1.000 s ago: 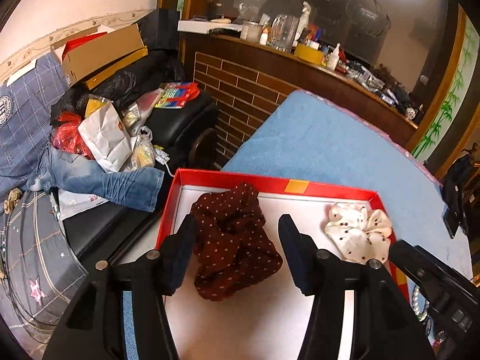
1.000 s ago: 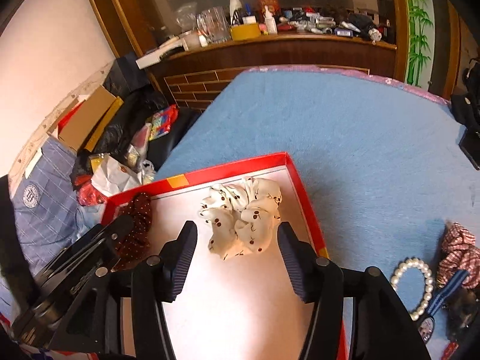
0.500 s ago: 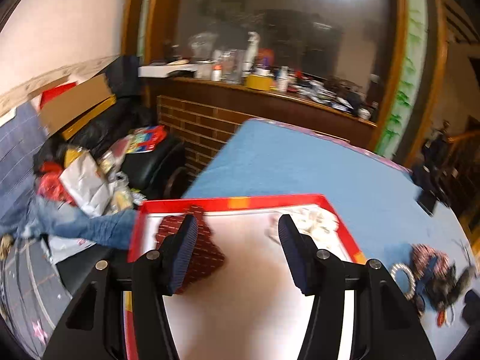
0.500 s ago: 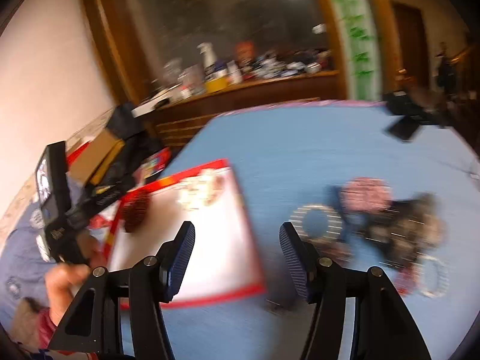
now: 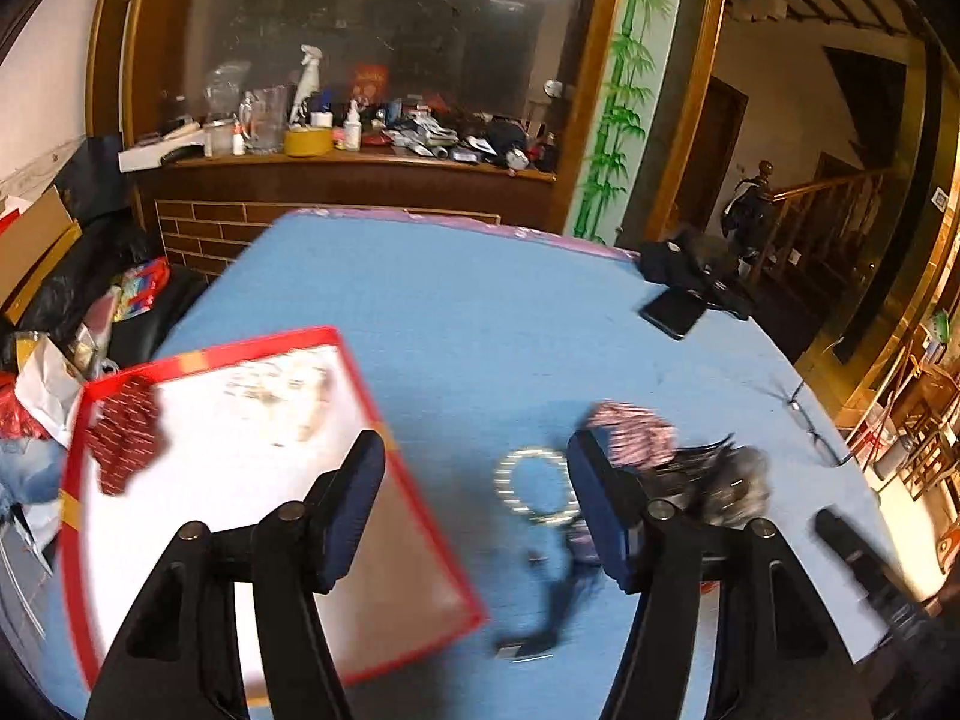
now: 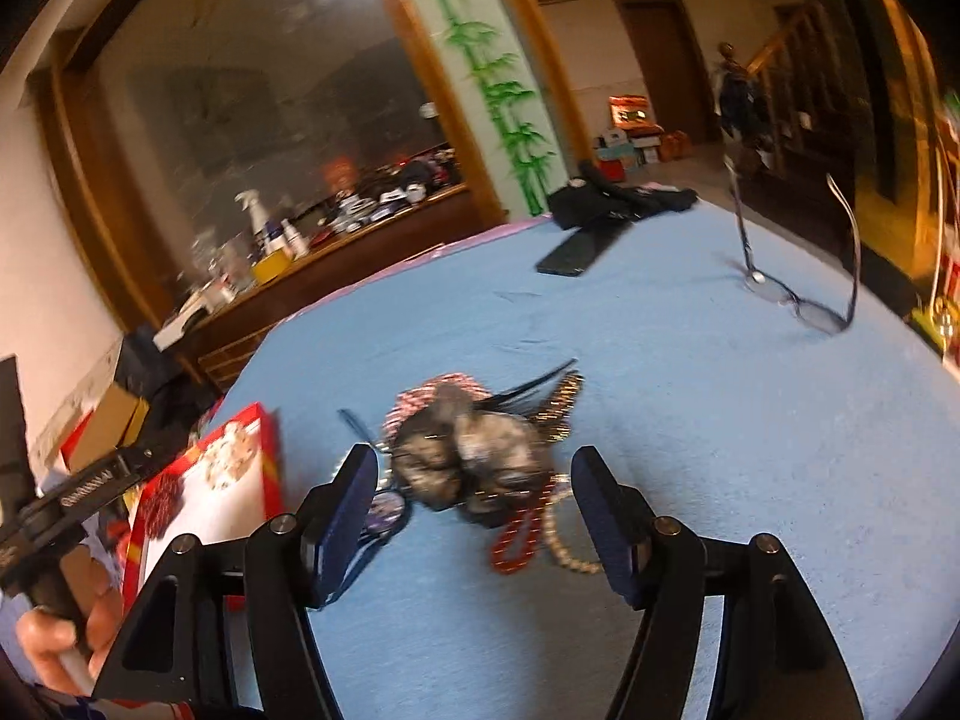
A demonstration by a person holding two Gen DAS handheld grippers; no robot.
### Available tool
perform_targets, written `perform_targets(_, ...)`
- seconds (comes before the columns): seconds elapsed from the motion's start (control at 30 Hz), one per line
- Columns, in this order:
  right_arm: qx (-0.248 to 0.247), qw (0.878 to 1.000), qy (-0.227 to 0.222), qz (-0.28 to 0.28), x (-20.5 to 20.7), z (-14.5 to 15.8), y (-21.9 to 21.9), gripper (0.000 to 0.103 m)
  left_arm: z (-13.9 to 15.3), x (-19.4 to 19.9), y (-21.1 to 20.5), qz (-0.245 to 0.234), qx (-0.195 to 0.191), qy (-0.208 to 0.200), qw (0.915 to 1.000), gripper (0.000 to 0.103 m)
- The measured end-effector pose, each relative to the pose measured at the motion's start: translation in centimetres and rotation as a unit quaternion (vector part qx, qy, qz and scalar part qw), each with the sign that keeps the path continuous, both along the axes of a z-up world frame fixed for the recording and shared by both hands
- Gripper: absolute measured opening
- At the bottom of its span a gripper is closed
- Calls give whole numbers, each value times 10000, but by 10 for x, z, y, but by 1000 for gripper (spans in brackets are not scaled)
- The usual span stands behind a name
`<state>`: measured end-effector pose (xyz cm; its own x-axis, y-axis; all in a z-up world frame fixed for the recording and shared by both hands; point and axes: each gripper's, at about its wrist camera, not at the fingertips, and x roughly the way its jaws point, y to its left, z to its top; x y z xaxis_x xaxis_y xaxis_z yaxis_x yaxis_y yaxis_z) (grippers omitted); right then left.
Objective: Organize jewelry
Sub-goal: 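Move both open grippers back to the jewelry pile, then grasp the gray organza bow clip with the right gripper while the left grasps the blue striped watch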
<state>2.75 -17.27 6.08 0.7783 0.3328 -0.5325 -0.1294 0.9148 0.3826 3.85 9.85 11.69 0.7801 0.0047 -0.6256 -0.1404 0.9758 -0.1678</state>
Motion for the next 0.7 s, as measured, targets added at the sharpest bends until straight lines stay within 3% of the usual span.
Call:
perform_targets(0.07, 175, 9998, 129, -46, 7, -11, -7, 72, -4, 7, -17, -114, -102, 27, 9999, 62)
perform_targets(0.2, 426, 9983, 397, -64, 19, -32, -26, 72, -27, 17, -42, -420, 109, 96, 9990, 62)
perform_targets(0.3, 420, 9982, 410, -150, 23, -35, -34, 72, -40, 25, -27, -393, 86, 328, 9987, 62)
perform_targets(0.5, 828, 9943, 670, 11, 36, -40, -36, 75, -45, 29, -1, -181, -103, 401, 9990, 62)
perform_targets(0.6, 706, 9949, 688, 201, 42, -31, -18, 81, -47, 32, 5, -167, -237, 448, 9986, 62)
perform_targets(0.7, 214, 9964, 710, 409, 54, -18, 12, 90, -46, 30, 5, -170, -230, 433, 9987, 62)
